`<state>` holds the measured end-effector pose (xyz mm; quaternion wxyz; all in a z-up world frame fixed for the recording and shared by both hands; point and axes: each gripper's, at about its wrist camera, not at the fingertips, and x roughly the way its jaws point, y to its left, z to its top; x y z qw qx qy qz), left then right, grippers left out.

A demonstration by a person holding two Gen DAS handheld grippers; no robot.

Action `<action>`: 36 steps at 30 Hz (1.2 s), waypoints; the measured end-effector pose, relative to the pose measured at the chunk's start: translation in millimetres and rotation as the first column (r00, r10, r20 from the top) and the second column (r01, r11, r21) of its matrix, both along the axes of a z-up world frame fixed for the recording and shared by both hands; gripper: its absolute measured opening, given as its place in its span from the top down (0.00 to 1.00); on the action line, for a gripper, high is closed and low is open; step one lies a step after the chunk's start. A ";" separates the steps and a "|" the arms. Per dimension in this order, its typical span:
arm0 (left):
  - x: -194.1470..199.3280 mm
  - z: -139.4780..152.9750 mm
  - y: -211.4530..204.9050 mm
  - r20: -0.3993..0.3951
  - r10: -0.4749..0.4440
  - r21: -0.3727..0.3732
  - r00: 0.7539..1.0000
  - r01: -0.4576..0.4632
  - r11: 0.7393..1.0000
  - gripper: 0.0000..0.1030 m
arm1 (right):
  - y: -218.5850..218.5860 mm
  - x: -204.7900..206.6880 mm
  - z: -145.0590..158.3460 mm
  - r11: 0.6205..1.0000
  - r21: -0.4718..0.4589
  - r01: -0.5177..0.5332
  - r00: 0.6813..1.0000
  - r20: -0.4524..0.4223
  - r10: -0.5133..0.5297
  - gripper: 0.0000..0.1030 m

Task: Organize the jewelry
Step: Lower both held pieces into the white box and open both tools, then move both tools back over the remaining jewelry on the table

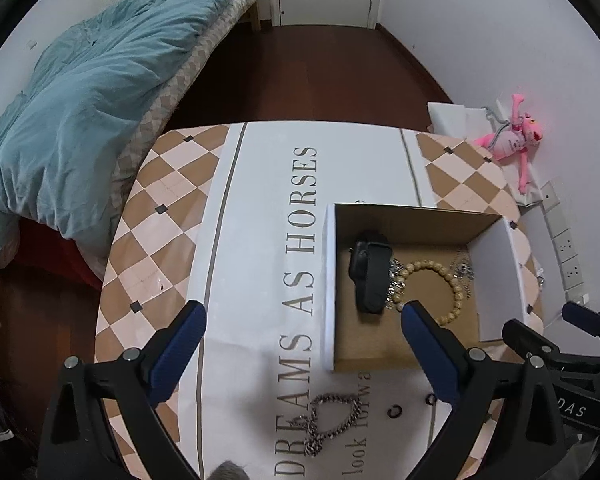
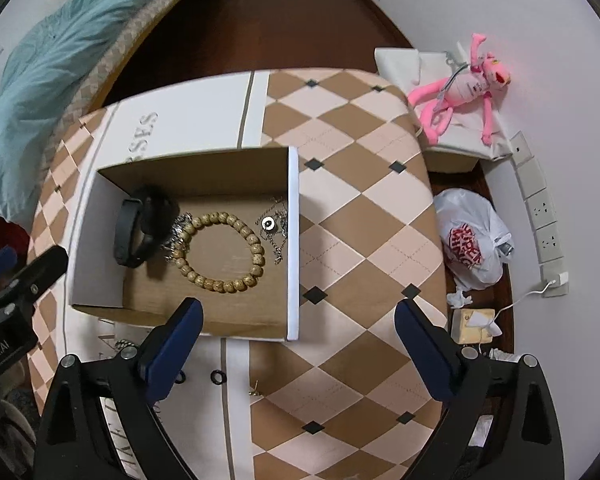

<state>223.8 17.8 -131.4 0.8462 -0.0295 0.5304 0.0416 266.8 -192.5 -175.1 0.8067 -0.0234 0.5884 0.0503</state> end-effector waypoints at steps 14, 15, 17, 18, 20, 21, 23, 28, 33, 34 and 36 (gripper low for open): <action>-67.0 63.7 -12.1 0.164 -0.014 0.041 0.986 0.008 0.999 0.03 | -19.6 -70.2 78.6 0.999 0.011 0.045 0.976 0.213 -0.046 0.05; -71.9 68.8 -13.2 0.173 -0.015 0.041 0.985 0.008 0.999 0.03 | -21.1 -75.1 84.9 0.999 0.012 0.048 0.973 0.227 -0.049 0.05; -79.8 78.5 -14.3 0.191 -0.015 0.034 0.981 0.009 0.999 0.03 | -23.1 -86.0 99.3 0.999 0.012 0.052 0.963 0.264 -0.053 0.05; -82.8 82.1 -14.9 0.197 -0.017 0.034 0.980 0.010 0.999 0.03 | -23.6 -90.5 105.2 0.999 0.012 0.053 0.959 0.278 -0.054 0.05; -89.4 91.6 -16.7 0.206 -0.018 0.031 0.978 0.012 0.999 0.03 | -24.7 -98.3 115.6 0.998 0.012 0.056 0.951 0.302 -0.057 0.05; -92.8 96.1 -17.6 0.213 -0.020 0.029 0.977 0.015 0.999 0.03 | -24.5 -102.0 120.1 0.998 0.012 0.058 0.948 0.314 -0.058 0.05; -99.2 104.2 -19.0 0.225 -0.023 0.032 0.974 0.016 0.999 0.03 | -25.9 -110.1 130.8 0.998 0.017 0.057 0.940 0.335 -0.059 0.05; -108.2 119.1 -19.3 0.251 -0.015 0.029 0.968 0.008 1.000 0.03 | -26.7 -125.9 152.6 0.998 0.046 0.051 0.926 0.373 -0.064 0.05; -111.8 117.7 -19.5 0.255 0.013 0.078 0.967 -0.034 0.996 0.03 | -26.4 -128.0 148.8 0.996 0.082 0.046 0.933 0.352 -0.072 0.05; -111.5 113.9 -18.6 0.250 0.019 0.084 0.968 -0.041 0.996 0.03 | -26.6 -127.4 143.8 0.995 0.083 0.047 0.937 0.341 -0.072 0.05; -110.4 98.7 -13.9 0.229 0.040 0.089 0.973 -0.061 0.994 0.03 | -26.9 -124.8 125.7 0.995 0.091 0.046 0.951 0.301 -0.071 0.05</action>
